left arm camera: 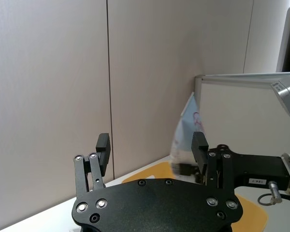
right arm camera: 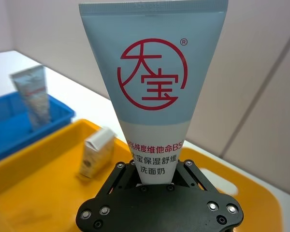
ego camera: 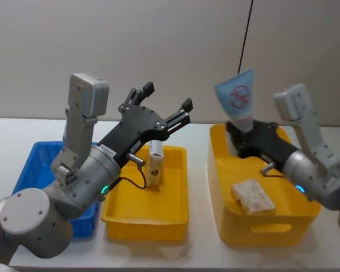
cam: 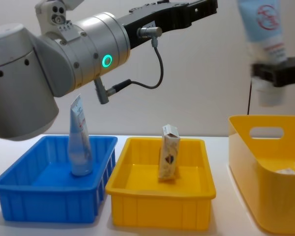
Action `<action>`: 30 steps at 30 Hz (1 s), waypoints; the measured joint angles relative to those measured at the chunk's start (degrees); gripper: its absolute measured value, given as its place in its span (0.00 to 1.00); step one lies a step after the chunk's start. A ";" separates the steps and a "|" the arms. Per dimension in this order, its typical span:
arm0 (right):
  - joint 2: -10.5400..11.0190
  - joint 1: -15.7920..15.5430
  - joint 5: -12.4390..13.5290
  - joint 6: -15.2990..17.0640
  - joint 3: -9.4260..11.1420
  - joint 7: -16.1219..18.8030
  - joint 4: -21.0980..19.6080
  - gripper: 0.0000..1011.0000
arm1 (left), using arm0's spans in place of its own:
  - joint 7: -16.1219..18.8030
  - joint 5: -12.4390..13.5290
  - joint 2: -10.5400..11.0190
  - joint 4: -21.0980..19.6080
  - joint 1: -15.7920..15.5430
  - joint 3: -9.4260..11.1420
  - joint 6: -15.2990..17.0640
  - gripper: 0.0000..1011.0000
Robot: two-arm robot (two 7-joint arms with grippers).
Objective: Bimanual collaborative sorting of washing and personal care products
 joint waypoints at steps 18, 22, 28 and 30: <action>1.66 -5.90 1.16 -0.05 7.09 -4.40 0.22 0.70 | 0.00 -0.01 0.00 0.00 0.00 0.00 0.00 0.99; 1.72 -6.28 1.44 -0.51 7.72 -4.33 0.60 0.85 | 0.00 0.00 0.00 0.00 0.00 -0.01 0.00 0.99; 1.77 -6.66 1.73 -0.97 8.30 -4.23 0.96 0.98 | 0.00 0.00 0.00 0.00 0.00 -0.01 0.00 0.99; 1.79 -6.78 1.81 -1.09 8.50 -4.19 1.07 0.99 | 0.00 0.00 0.00 0.00 0.00 0.00 0.00 0.99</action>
